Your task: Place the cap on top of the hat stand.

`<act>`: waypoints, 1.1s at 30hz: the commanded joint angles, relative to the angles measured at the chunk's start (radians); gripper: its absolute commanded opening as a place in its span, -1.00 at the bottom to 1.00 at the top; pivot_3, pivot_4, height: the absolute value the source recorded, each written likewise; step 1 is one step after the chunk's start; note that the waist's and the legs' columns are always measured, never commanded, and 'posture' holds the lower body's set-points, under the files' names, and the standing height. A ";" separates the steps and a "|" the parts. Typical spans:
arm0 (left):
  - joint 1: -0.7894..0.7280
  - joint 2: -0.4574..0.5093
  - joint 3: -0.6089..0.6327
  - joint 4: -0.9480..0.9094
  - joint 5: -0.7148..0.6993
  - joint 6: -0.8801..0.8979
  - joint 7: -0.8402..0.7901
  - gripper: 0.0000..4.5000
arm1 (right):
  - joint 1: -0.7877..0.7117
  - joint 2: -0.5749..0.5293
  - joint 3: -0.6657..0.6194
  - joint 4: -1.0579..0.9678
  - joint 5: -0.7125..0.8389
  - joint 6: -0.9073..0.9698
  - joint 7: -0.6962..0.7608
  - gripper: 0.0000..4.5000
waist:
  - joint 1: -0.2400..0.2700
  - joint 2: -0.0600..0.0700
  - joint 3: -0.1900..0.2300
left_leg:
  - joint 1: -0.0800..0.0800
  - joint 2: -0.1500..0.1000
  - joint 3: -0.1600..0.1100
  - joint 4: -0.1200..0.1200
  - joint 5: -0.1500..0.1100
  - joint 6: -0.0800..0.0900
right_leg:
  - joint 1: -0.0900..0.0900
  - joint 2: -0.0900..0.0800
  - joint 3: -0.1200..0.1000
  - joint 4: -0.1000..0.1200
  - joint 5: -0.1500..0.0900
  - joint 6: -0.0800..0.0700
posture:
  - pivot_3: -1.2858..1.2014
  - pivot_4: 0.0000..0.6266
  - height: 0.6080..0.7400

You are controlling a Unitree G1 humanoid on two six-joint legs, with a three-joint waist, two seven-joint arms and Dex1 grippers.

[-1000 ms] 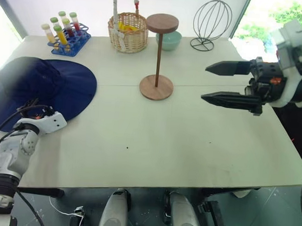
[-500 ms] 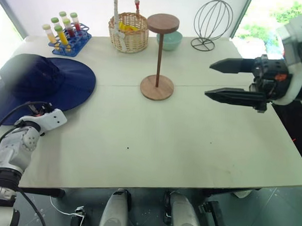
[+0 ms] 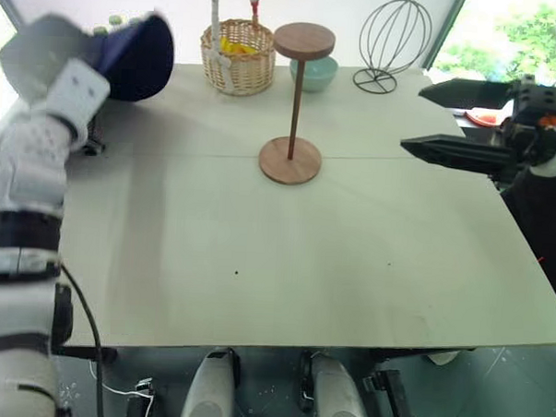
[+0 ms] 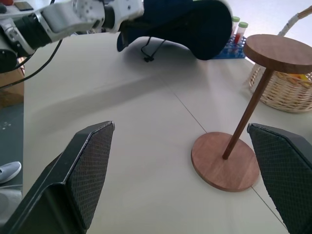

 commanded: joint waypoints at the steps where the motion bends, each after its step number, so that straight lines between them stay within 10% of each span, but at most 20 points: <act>1: -0.127 -0.001 -0.018 0.030 -0.013 -0.050 -0.020 -0.99 | 0.010 -0.022 -0.065 -0.040 0.010 -0.013 -0.017 1.00 | -0.002 0.000 0.000 | 0.000 0.000 0.000 0.000 0.000 0.000 | 0.000 0.000 0.000 0.000 0.000 0.001 | 0.03 -0.52 0.92; 17: -0.603 -0.148 -0.136 0.466 0.028 -0.289 0.017 -0.99 | 0.044 -0.068 -0.202 -0.011 0.025 0.006 -0.110 1.00 | -0.002 -0.003 0.002 | 0.000 0.000 0.001 -0.001 0.000 0.000 | -0.001 0.000 0.001 0.000 -0.001 0.002 | 0.03 -0.52 0.92; 33: -0.758 -0.238 -0.117 0.681 -0.004 -0.317 0.070 -0.99 | 0.117 -0.091 -0.279 -0.066 0.060 0.019 -0.170 1.00 | 0.005 -0.006 0.005 | -0.002 0.000 0.001 0.000 -0.001 0.001 | -0.002 0.000 0.002 0.000 -0.002 0.002 | 0.03 -0.52 0.92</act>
